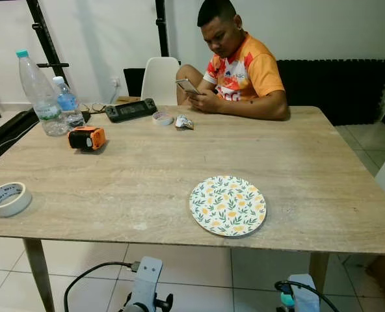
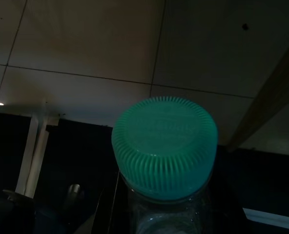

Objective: Restocking fridge

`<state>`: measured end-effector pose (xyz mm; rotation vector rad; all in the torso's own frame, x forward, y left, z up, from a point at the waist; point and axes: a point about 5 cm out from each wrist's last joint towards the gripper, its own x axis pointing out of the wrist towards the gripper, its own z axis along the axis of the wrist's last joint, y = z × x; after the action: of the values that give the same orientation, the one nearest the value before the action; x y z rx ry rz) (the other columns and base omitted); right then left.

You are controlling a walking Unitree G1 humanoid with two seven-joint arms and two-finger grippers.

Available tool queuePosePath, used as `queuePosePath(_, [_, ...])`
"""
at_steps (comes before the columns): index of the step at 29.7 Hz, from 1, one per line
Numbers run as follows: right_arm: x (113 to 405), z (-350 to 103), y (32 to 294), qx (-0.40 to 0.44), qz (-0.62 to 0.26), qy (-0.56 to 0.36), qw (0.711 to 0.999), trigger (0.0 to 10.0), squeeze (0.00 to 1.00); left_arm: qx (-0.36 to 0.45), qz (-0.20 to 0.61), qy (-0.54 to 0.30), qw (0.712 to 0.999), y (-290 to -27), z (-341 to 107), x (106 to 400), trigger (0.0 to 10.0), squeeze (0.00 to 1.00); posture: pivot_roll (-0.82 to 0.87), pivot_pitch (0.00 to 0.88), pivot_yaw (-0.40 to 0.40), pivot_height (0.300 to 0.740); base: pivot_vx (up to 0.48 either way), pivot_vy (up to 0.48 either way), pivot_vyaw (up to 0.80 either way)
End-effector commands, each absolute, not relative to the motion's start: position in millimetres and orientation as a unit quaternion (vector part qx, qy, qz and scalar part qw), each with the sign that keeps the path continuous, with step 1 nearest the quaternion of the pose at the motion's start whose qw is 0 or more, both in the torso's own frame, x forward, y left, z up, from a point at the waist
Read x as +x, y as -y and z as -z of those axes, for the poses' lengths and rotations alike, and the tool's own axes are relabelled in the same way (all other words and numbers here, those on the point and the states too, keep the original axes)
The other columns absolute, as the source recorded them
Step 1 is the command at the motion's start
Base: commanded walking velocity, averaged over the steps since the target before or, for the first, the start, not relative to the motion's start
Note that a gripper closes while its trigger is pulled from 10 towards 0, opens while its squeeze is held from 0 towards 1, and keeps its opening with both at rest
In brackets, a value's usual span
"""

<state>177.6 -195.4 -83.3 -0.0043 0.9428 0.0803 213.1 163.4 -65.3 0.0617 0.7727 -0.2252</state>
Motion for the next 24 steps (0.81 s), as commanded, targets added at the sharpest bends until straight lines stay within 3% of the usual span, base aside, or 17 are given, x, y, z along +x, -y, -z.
queuePosePath(1, [175.7,84.2,196.2,-0.007,-0.037,-0.457,0.888,10.0,0.0,0.037,0.106,-0.378,0.919,-168.0,65.9,211.4,10.0,0.0,-0.01,0.016,-0.014,0.734,0.0,0.0,0.0])
queuePosePath(19, [167.2,88.5,197.9,-0.007,-0.025,-0.475,0.88,10.0,0.0,0.042,0.1,-0.39,0.914,-173.3,68.6,206.8,10.0,0.0,0.0,0.02,-0.014,0.734,0.0,0.0,0.0])
queuePosePath(24, [167.0,88.7,198.0,-0.007,-0.024,-0.477,0.878,10.0,0.0,0.043,0.101,-0.391,0.914,-174.1,68.4,207.2,10.0,0.0,0.0,0.017,-0.014,0.734,0.0,0.0,-0.8])
